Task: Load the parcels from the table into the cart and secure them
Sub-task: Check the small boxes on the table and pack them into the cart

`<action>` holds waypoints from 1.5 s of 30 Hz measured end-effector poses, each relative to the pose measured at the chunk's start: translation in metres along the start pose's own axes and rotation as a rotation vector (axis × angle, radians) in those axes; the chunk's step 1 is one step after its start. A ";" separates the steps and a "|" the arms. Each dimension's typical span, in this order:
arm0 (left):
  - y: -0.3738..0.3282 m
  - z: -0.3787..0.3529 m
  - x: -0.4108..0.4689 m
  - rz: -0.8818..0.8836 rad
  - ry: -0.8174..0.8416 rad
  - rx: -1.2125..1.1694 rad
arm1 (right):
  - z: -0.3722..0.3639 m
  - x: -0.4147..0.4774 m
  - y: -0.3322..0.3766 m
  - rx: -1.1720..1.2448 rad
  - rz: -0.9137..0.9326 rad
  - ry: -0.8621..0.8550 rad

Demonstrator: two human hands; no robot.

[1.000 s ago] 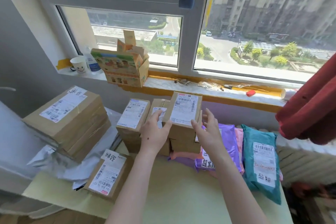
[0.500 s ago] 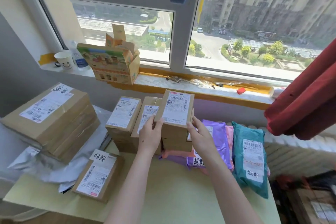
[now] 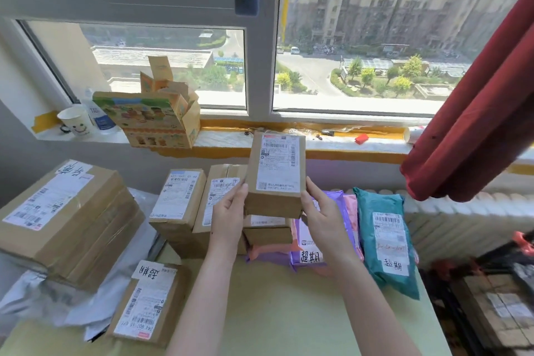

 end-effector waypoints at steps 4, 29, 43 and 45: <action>-0.011 -0.009 -0.008 -0.046 0.134 -0.037 | 0.022 -0.009 0.009 0.077 -0.007 -0.092; 0.008 -0.069 -0.100 0.230 1.036 0.055 | 0.149 -0.177 0.010 0.296 -0.131 -0.694; 0.053 -0.127 -0.254 0.143 1.253 0.167 | 0.265 -0.280 -0.016 0.386 -0.143 -0.958; 0.064 -0.135 -0.284 0.140 1.259 0.193 | 0.290 -0.299 -0.022 0.391 -0.158 -0.979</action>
Point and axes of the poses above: each hand's wrist, its own x-axis towards the middle knuckle, its own z-axis out of the back of the hand, y = z × x, the point moved 2 cm from there along x, towards the middle knuckle, and after that the axes turned 15 degrees about -y, right-handed, at the moved point
